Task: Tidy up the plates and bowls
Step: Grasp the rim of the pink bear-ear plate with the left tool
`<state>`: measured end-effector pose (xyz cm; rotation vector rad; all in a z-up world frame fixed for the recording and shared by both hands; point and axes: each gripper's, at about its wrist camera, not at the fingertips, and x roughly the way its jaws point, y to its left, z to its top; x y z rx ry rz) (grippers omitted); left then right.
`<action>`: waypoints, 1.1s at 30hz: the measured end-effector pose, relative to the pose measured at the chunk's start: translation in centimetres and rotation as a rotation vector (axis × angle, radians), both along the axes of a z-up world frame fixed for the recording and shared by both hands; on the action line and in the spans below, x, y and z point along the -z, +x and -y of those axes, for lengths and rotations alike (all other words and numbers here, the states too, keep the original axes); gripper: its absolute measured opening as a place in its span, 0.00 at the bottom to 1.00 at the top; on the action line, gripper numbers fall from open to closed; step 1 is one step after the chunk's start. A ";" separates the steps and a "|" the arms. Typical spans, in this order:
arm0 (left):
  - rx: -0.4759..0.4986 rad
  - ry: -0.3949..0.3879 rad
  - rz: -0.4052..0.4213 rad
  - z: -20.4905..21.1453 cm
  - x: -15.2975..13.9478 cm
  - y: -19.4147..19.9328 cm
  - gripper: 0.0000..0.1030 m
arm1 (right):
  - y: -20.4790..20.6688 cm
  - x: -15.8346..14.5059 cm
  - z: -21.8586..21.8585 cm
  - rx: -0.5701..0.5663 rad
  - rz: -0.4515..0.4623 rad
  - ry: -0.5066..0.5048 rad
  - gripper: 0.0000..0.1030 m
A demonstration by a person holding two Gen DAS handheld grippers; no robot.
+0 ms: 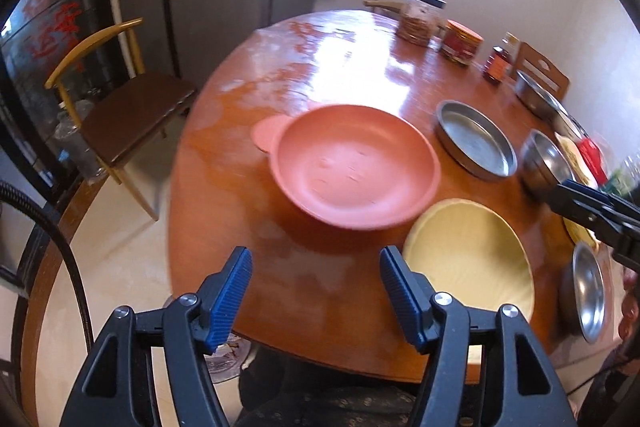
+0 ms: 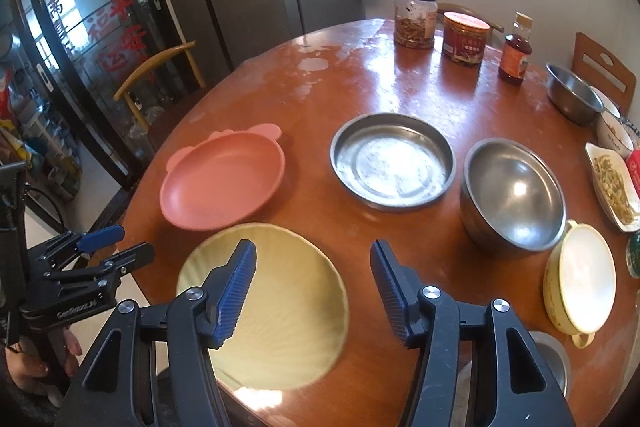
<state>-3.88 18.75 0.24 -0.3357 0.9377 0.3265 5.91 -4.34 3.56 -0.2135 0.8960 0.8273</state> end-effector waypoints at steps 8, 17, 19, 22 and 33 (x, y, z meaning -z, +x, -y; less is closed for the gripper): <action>-0.054 -0.008 0.006 -3.9 -0.1 2.1 0.64 | 2.6 1.3 -5.5 0.029 -0.080 0.007 0.59; -0.055 -0.100 -0.023 -5.7 2.2 4.5 0.64 | 6.0 4.9 -8.7 0.114 -0.157 -0.018 0.59; -0.050 -0.113 -0.022 -5.8 2.6 4.9 0.64 | 6.2 5.3 -9.1 0.107 -0.160 -0.025 0.53; -0.044 -0.138 -0.026 -6.0 3.1 5.4 0.64 | 6.3 6.1 -9.8 0.090 -0.171 -0.038 0.44; -0.006 -0.185 -0.045 -5.2 4.4 6.6 0.33 | 5.9 7.4 -10.9 0.024 -0.185 -0.042 0.16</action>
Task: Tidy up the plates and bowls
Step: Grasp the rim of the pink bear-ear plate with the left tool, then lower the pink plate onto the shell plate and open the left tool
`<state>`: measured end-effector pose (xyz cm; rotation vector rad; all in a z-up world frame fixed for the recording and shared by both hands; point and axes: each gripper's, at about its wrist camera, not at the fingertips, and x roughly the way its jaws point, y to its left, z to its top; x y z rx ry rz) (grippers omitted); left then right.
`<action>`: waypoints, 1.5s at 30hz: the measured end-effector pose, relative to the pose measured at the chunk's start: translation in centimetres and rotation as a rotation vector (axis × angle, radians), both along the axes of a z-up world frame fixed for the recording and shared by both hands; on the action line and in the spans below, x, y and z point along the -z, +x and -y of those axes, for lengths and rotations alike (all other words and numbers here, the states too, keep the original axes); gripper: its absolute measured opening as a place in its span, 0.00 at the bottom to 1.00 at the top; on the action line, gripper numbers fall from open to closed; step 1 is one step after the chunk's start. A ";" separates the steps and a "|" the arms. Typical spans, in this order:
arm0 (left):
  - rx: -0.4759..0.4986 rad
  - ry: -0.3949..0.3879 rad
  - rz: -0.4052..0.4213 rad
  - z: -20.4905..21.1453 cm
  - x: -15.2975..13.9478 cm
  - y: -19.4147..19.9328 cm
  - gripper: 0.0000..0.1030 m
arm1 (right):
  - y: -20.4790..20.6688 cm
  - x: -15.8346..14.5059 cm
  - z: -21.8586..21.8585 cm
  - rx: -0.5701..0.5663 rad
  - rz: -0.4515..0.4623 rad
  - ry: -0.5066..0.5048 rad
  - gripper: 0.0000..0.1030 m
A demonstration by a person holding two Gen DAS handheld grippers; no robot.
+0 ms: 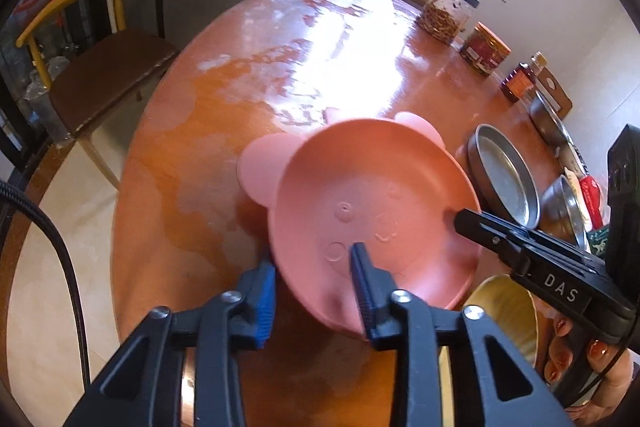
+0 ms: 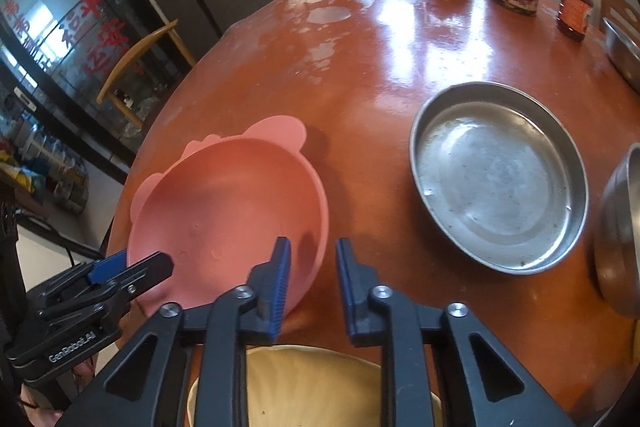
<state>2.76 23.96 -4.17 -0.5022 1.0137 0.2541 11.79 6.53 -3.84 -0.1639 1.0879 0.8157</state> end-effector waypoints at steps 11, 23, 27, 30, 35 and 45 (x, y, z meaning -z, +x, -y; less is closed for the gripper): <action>0.029 0.058 0.063 1.7 -3.5 -0.2 0.33 | -0.7 -2.7 1.8 -0.004 0.075 0.047 0.15; 0.172 0.083 0.127 7.1 -6.3 -1.4 0.33 | -4.7 -7.5 9.7 0.061 0.196 0.113 0.15; 0.216 0.090 0.117 9.0 -6.0 -1.6 0.33 | -5.7 -6.8 12.0 0.078 0.196 0.092 0.15; 0.240 0.097 0.101 10.1 -5.5 -1.7 0.33 | -6.7 -5.8 13.3 0.092 0.188 0.077 0.16; 0.256 0.111 0.070 11.0 -4.5 -2.1 0.33 | -7.7 -4.1 14.6 0.106 0.154 0.068 0.16; 0.276 0.140 0.017 11.8 -3.1 -2.6 0.33 | -9.6 -2.6 14.7 0.093 0.155 0.024 0.18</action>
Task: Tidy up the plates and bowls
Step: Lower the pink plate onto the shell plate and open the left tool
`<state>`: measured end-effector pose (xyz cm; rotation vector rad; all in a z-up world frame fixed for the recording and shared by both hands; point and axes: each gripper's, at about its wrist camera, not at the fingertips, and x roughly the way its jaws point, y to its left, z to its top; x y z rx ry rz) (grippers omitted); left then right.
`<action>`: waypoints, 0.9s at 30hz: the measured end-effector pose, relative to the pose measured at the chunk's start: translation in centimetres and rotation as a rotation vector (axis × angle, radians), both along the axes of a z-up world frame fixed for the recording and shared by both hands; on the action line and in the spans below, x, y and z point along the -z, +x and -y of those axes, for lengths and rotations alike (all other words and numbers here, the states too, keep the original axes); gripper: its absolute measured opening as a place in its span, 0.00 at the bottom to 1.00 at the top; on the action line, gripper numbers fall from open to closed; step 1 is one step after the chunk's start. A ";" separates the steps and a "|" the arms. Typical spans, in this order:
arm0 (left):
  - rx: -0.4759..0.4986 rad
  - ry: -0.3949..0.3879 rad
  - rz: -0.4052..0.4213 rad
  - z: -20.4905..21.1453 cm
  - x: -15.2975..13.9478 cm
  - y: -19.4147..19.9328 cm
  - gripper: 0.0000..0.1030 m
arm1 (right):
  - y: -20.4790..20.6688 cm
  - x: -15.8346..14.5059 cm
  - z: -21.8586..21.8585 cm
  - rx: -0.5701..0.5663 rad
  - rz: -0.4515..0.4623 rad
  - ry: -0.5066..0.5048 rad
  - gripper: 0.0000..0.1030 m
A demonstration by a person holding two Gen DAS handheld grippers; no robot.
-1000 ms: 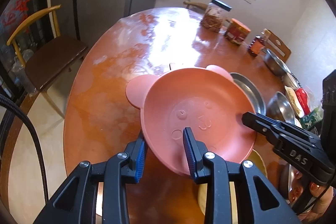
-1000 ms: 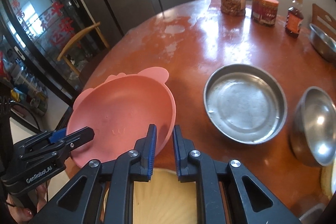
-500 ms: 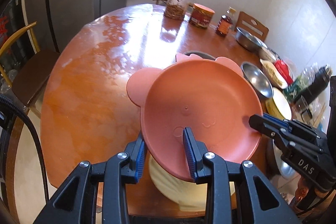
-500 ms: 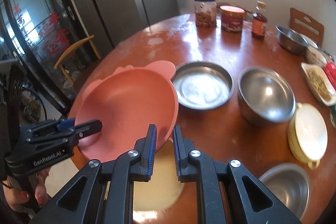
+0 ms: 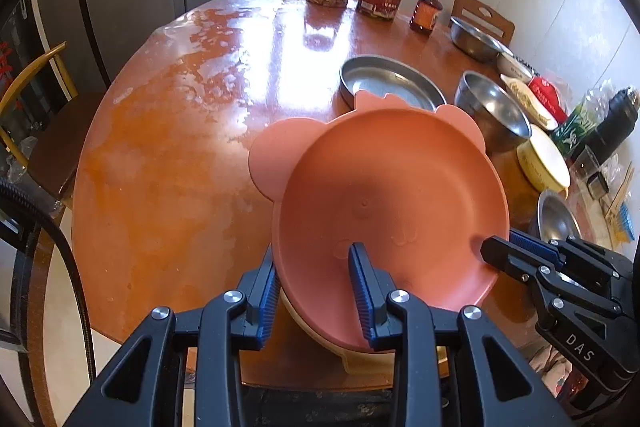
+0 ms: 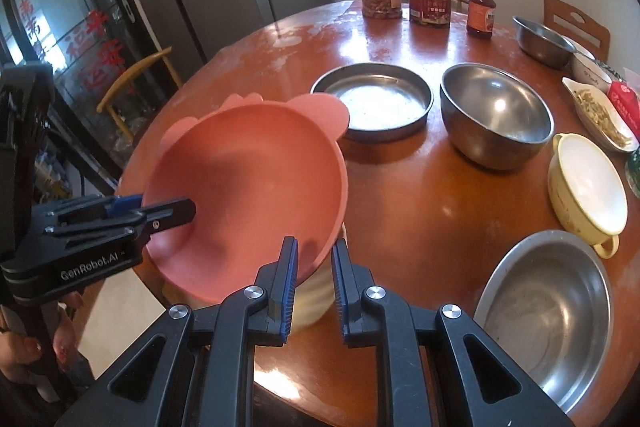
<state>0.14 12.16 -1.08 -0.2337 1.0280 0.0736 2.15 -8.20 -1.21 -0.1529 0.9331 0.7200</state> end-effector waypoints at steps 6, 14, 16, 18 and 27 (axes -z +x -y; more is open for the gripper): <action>0.007 0.018 -0.007 0.3 0.2 -0.2 0.33 | -0.2 0.8 0.2 0.002 -0.013 -0.029 0.18; 0.007 0.048 -0.008 0.3 0.3 -0.1 0.33 | -0.2 1.4 -0.1 -0.009 -0.015 -0.058 0.22; 0.007 0.047 -0.006 0.2 0.3 -0.1 0.33 | -0.3 1.4 -0.2 -0.011 -0.016 -0.065 0.22; 0.006 0.044 -0.004 0.2 0.3 0.0 0.33 | -0.3 1.5 -0.4 -0.016 -0.012 -0.075 0.22; -0.001 0.032 -0.006 -0.1 0.5 -0.1 0.33 | -0.7 0.9 0.0 -0.024 0.017 -0.103 0.32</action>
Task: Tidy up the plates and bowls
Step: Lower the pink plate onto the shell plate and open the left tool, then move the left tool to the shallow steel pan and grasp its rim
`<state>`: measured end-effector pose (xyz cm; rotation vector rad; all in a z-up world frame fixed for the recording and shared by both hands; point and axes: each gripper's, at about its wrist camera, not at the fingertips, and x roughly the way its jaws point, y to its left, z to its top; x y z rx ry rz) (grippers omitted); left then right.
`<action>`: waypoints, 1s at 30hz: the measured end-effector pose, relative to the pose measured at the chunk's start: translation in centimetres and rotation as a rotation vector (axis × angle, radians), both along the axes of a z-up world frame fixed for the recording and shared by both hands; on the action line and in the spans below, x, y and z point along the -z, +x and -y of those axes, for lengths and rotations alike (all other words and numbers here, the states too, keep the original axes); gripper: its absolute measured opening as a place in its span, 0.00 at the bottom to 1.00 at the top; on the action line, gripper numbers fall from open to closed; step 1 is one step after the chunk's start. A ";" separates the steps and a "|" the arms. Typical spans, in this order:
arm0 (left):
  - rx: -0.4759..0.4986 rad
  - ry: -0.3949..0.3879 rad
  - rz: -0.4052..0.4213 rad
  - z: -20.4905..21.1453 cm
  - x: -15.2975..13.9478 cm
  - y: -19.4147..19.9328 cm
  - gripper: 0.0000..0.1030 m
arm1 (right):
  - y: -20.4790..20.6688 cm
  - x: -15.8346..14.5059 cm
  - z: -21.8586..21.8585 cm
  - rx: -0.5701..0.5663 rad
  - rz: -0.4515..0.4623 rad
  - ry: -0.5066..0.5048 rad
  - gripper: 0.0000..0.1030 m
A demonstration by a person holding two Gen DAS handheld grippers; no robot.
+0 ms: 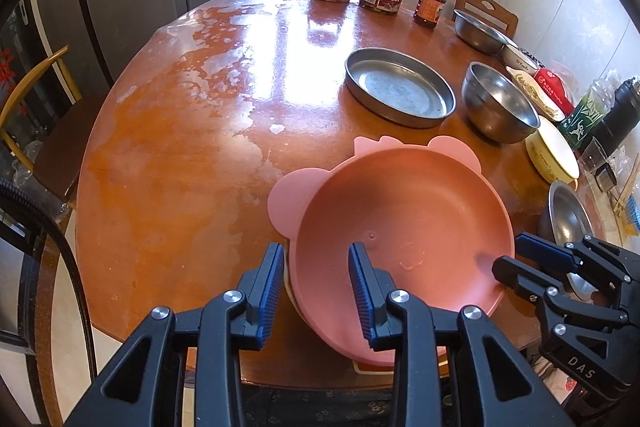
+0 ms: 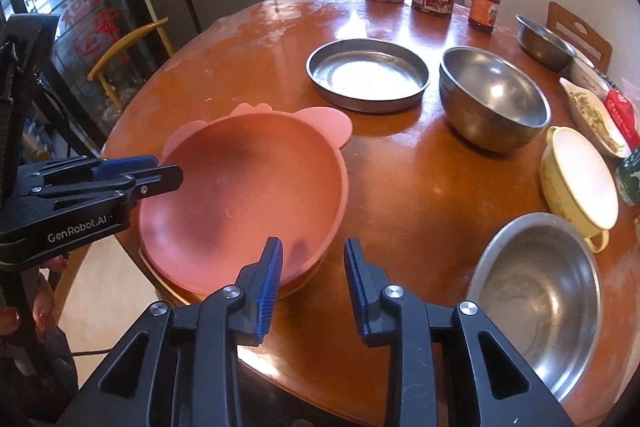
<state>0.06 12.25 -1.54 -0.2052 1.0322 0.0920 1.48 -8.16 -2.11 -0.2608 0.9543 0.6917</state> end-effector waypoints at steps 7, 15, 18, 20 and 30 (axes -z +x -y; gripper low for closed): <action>-0.009 -0.027 0.003 -0.3 -0.2 -0.3 0.33 | 0.6 0.1 0.4 0.028 -0.018 0.022 0.32; -0.030 -0.028 0.028 -1.2 -0.9 -0.2 0.34 | 1.4 -0.8 0.8 0.064 -0.017 0.061 0.35; -0.033 -0.026 0.026 -1.4 -1.2 0.3 0.35 | 2.0 -1.4 1.0 0.087 -0.018 0.079 0.38; -0.029 -0.022 0.030 -1.4 -1.6 0.7 0.35 | 2.5 -1.8 1.1 0.105 -0.022 0.088 0.38; 0.013 0.004 0.074 -0.9 -4.1 3.2 0.45 | 5.3 -4.0 0.5 0.176 -0.034 0.176 0.38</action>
